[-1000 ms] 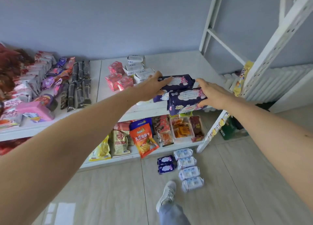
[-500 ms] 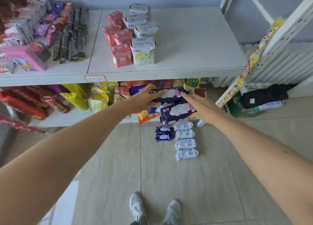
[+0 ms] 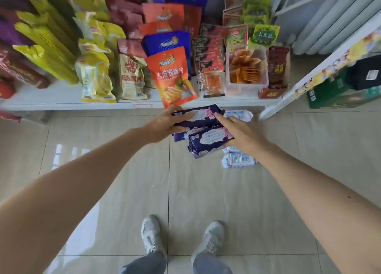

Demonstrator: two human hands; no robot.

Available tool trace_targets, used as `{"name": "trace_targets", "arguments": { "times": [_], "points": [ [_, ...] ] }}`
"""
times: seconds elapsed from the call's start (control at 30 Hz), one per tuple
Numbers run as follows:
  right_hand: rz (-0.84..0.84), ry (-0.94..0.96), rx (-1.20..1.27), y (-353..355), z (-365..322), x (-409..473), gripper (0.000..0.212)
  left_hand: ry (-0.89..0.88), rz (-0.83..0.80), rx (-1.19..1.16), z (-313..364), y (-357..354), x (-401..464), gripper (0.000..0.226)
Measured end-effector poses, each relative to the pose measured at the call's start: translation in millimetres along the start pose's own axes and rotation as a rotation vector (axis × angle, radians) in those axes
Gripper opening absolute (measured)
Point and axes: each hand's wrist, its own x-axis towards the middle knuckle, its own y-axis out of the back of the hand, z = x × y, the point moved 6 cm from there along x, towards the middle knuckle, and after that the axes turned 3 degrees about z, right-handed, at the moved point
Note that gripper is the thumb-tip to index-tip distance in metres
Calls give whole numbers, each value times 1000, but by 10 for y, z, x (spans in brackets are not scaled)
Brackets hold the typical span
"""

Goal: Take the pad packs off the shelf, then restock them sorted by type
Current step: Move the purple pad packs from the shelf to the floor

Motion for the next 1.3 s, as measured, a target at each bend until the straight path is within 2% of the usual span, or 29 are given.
{"name": "trace_targets", "arguments": {
  "times": [0.17, 0.33, 0.6, 0.73, 0.9, 1.07, 1.2, 1.3],
  "points": [
    [-5, -20, 101, -1421, 290, 518, 100, 39, -38, -61, -945, -1035, 200, 48],
    [-15, -60, 79, -2603, 606, 966, 100, 40, -62, -71, -1793, -2031, 440, 46],
    [41, -62, -15, -3878, 1147, 1506, 107, 41, -54, -144, -2663, -3178, 849, 45],
    [48, -65, -66, -4136, 1283, 1592, 105, -14, -28, -131, -2887, -3489, 964, 46],
    [33, -73, -172, -4189, 1267, 1586, 103, -15, -15, -236, -2968, -3608, 998, 48],
    [29, -79, -334, -4187, 1189, 1531, 116, 5, -30, -233, -2945, -3652, 928, 52],
    [35, -63, -335, -4153, 1186, 1475, 129, 30, 39, -182, -2919, -3576, 818, 62],
    [88, -4, -375, -4064, 1129, 1477, 131, 113, 100, -189, -2958, -3538, 743, 76]
  ]
}}
